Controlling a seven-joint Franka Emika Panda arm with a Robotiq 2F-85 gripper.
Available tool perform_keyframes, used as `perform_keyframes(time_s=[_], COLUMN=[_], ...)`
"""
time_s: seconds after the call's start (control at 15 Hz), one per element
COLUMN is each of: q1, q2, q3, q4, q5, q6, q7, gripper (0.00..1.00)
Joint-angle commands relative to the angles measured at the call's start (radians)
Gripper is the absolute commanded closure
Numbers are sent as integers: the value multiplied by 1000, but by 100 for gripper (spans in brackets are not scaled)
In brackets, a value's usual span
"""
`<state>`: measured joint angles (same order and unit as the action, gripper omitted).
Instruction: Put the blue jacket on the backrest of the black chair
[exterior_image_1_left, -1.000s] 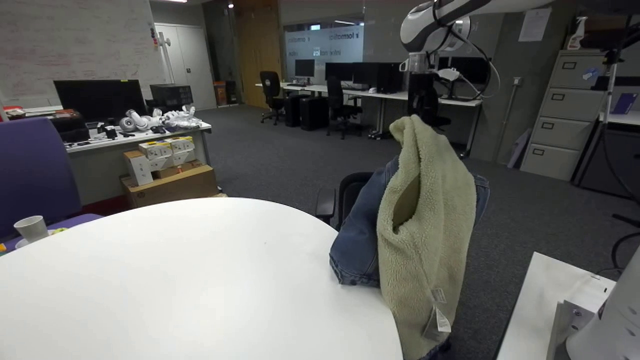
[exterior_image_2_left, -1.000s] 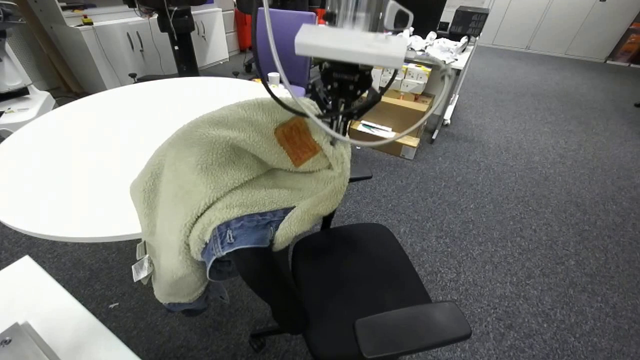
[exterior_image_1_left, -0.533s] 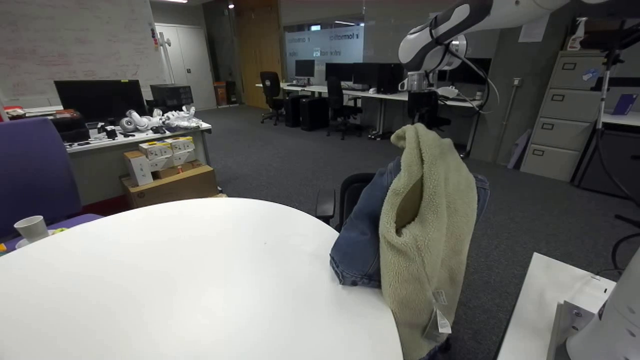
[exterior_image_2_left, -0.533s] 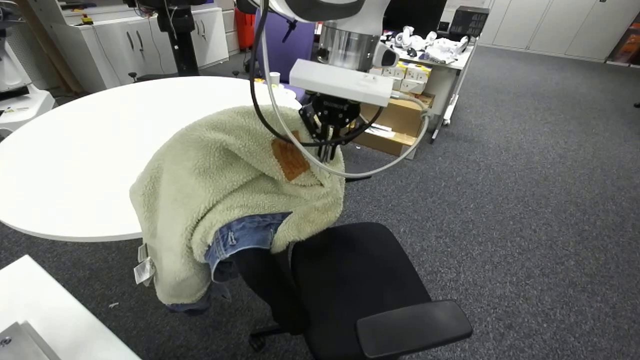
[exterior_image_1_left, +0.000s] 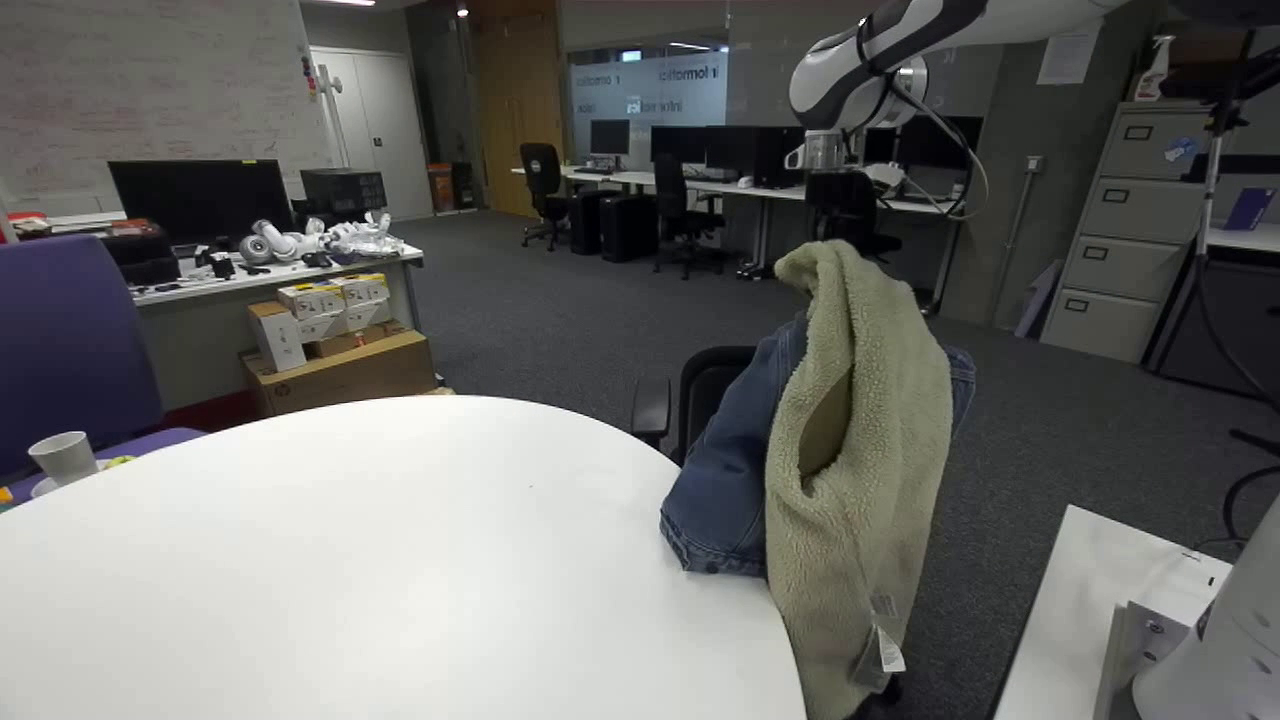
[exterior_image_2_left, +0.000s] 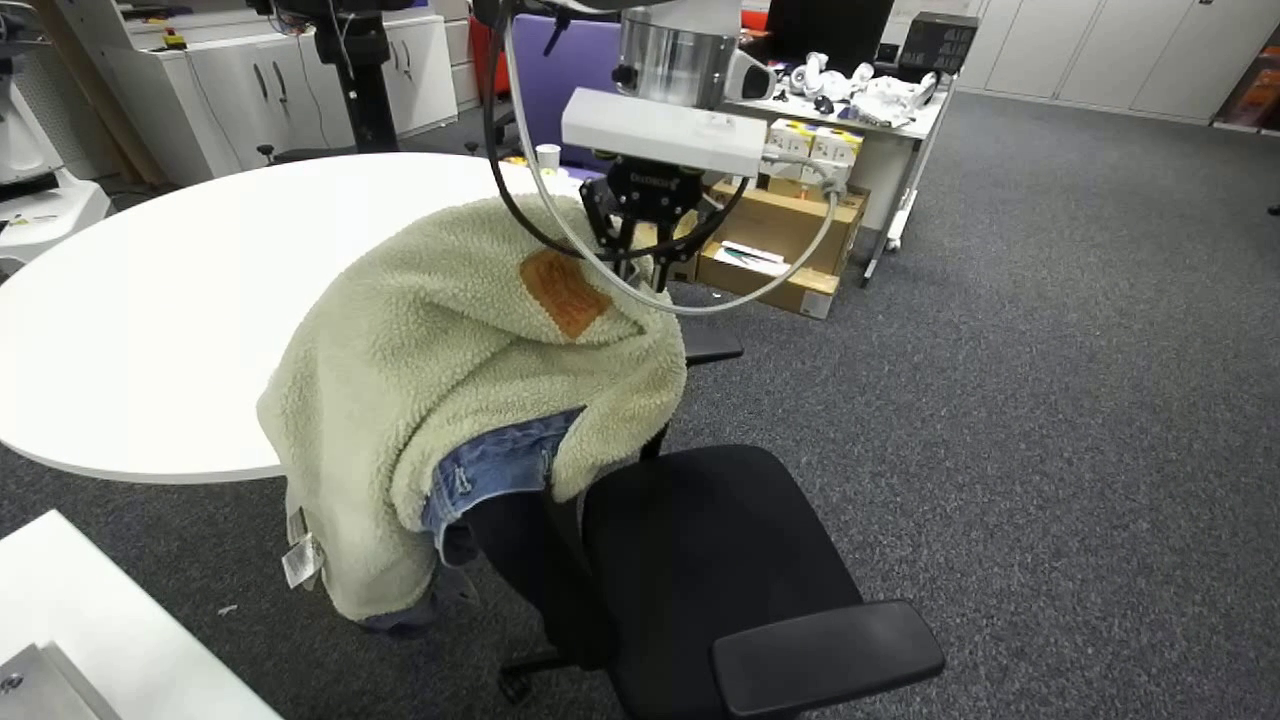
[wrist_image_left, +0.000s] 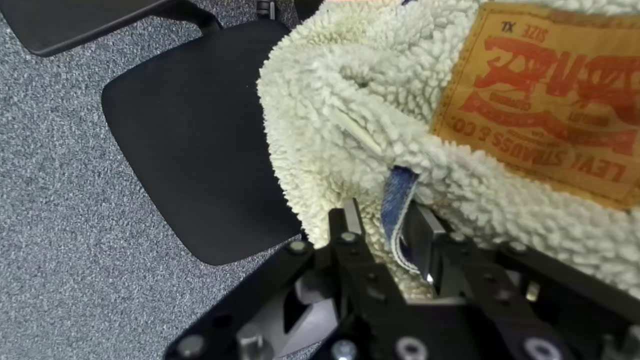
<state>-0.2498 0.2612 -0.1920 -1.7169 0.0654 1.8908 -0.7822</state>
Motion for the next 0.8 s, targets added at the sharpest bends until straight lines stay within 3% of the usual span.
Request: perform_keyframes(time_s=[0.0, 0.13, 0.27, 0.33, 0.73], q1=[-8, -8, -8, -8, -8], q2=[-47, -54, -57, -59, -110], q3=[25, 29, 33, 34, 39], q4=[-35, -38, -41, -42, -37], q5=[-15, -12, -9, -9, 24], q6=[17, 19, 22, 22, 26], q7=[-29, -30, -32, -32, -31], gripper=[85, 84, 98, 100, 99])
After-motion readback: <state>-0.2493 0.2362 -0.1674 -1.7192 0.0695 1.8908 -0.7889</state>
